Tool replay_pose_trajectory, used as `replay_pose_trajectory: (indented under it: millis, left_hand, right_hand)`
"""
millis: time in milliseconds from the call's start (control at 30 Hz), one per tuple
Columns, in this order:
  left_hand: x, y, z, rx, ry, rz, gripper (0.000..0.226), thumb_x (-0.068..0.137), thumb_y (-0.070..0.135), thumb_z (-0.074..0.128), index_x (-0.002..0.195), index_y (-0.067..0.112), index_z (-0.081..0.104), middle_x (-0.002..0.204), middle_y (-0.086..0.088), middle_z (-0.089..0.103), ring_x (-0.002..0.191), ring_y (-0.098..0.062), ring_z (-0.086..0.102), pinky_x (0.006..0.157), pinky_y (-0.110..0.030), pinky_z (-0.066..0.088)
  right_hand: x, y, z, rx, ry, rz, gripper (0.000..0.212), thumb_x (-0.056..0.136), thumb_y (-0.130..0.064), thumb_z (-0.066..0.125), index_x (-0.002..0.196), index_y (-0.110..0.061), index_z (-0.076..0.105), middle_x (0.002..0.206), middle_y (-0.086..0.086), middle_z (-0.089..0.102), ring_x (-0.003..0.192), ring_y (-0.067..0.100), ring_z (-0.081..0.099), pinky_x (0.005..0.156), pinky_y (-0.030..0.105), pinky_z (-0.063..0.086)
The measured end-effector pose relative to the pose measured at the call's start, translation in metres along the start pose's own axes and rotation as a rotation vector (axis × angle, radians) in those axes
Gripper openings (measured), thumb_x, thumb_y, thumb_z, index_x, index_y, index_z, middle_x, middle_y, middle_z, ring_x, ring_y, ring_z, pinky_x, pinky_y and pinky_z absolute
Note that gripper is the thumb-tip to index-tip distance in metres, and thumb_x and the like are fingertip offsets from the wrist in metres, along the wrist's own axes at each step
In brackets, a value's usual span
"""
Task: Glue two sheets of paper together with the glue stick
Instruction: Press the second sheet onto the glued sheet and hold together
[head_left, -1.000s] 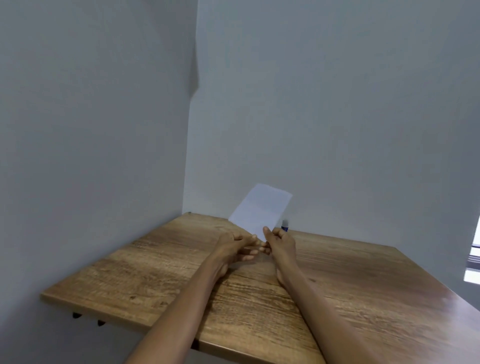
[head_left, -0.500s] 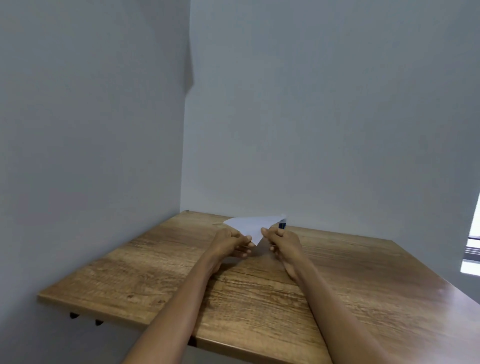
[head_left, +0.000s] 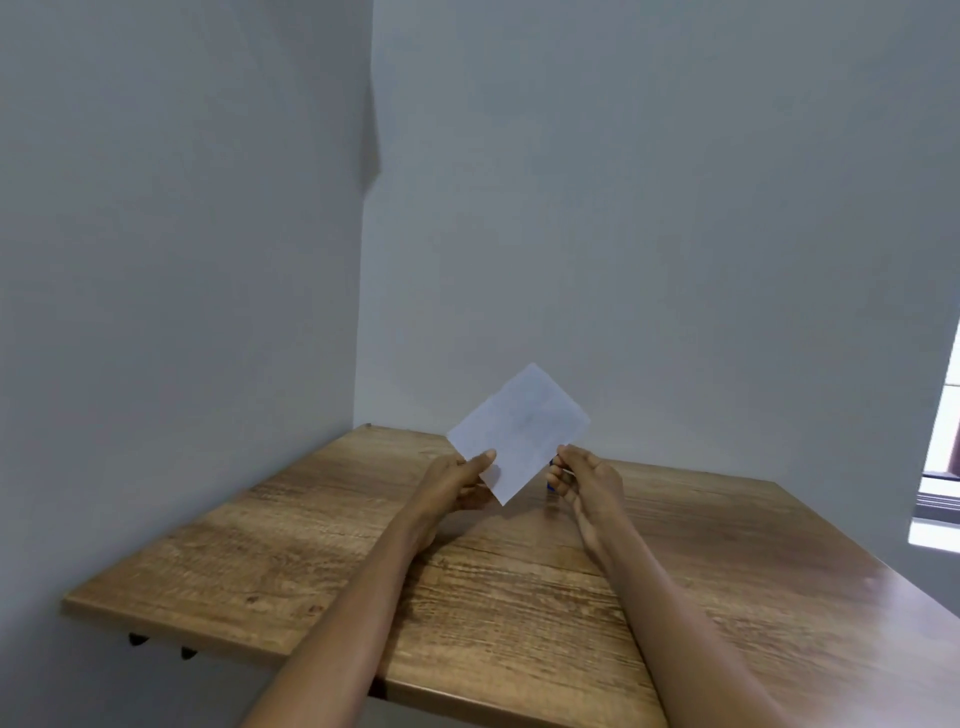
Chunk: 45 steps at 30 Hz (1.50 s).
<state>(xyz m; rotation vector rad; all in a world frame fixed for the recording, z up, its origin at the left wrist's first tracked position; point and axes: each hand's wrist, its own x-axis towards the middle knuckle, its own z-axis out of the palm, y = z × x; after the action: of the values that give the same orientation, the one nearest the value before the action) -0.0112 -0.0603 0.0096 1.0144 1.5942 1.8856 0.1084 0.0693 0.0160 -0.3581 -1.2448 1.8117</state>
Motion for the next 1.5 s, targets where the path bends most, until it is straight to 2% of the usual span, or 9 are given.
replay_pose_trajectory:
  millis: [233,467,733,900,1000,1133,1200,1400,1500]
  left_hand:
    - [-0.003,-0.004,-0.004,0.061,0.070,0.090,0.036,0.085,0.013,0.068,0.119,0.008,0.058,0.098,-0.014,0.069,0.071,-0.018,0.067,0.055,-0.025,0.057]
    - [-0.007,-0.001,0.000,0.114,-0.002,0.105,0.038,0.084,0.015,0.069,0.119,0.014,0.053,0.102,-0.016,0.067,0.063,-0.016,0.067,0.054,-0.025,0.058]
    - [-0.006,-0.003,-0.001,0.191,-0.047,0.120,0.045,0.084,0.017,0.069,0.124,0.014,0.049,0.104,-0.014,0.067,0.053,-0.014,0.065,0.047,-0.023,0.053]
    - [-0.007,-0.002,-0.003,0.260,-0.015,0.082,0.041,0.086,0.015,0.066,0.123,0.015,0.048,0.093,-0.009,0.065,0.047,-0.010,0.062,0.041,-0.020,0.047]
    - [-0.008,-0.003,-0.003,0.306,0.001,0.073,0.031,0.087,0.016,0.065,0.116,0.016,0.053,0.079,-0.002,0.063,0.043,-0.005,0.057,0.039,-0.017,0.042]
    - [-0.005,-0.003,-0.006,0.278,0.076,0.073,0.008,0.089,0.019,0.062,0.088,0.013,0.067,0.059,0.002,0.053,0.046,-0.007,0.049,0.042,-0.021,0.035]
    - [-0.004,-0.002,-0.008,0.231,0.141,0.095,0.017,0.090,0.020,0.060,0.074,0.014,0.062,0.058,0.000,0.052,0.048,-0.010,0.048,0.044,-0.022,0.036]
    - [-0.006,0.008,0.001,-0.189,0.052,0.043,0.040,0.092,0.052,0.043,0.099,0.018,0.064,0.089,-0.004,0.074,0.075,-0.020,0.068,0.056,-0.029,0.058]
    - [-0.004,0.001,0.004,-0.163,-0.097,0.012,0.027,0.090,0.036,0.057,0.105,0.015,0.063,0.103,-0.009,0.069,0.083,-0.020,0.065,0.061,-0.026,0.058]
  right_hand:
    - [0.000,0.011,0.003,-0.222,-0.256,0.119,0.024,0.085,-0.013,0.069,0.106,-0.003,0.068,0.101,0.004,0.071,0.081,0.011,0.062,0.073,0.022,0.053]
    - [0.007,0.001,-0.010,-0.130,-0.089,0.107,0.013,0.082,-0.015,0.072,0.073,-0.011,0.065,0.066,0.000,0.056,0.061,0.010,0.053,0.064,0.023,0.049]
    - [0.015,-0.003,-0.022,0.127,0.078,0.117,0.009,0.083,-0.008,0.069,0.088,-0.006,0.062,0.075,0.006,0.060,0.067,0.013,0.057,0.056,0.019,0.056]
    - [0.009,-0.005,-0.016,-0.020,0.007,0.113,0.009,0.086,-0.016,0.068,0.089,-0.009,0.065,0.079,0.003,0.066,0.068,0.014,0.056,0.061,0.024,0.052]
    - [0.009,-0.005,-0.020,-0.097,0.006,0.141,0.011,0.082,-0.013,0.072,0.089,-0.009,0.064,0.082,0.003,0.063,0.071,0.012,0.055,0.065,0.025,0.049]
    - [0.012,-0.007,-0.027,-0.048,0.077,0.159,0.015,0.083,-0.012,0.070,0.089,-0.007,0.057,0.069,0.001,0.053,0.058,0.010,0.049,0.047,0.018,0.046]
    - [0.013,-0.006,-0.027,-0.082,0.060,0.169,0.017,0.085,-0.012,0.068,0.095,-0.005,0.057,0.070,0.002,0.052,0.058,0.010,0.049,0.045,0.017,0.045]
    - [0.009,0.002,-0.004,0.110,-0.012,0.215,0.008,0.089,0.003,0.058,0.084,-0.003,0.054,0.079,0.009,0.056,0.064,0.016,0.058,0.049,0.021,0.056]
    - [0.005,0.010,0.009,0.179,-0.110,0.199,0.013,0.090,0.006,0.054,0.102,0.001,0.055,0.092,0.010,0.063,0.075,0.020,0.067,0.058,0.025,0.060]
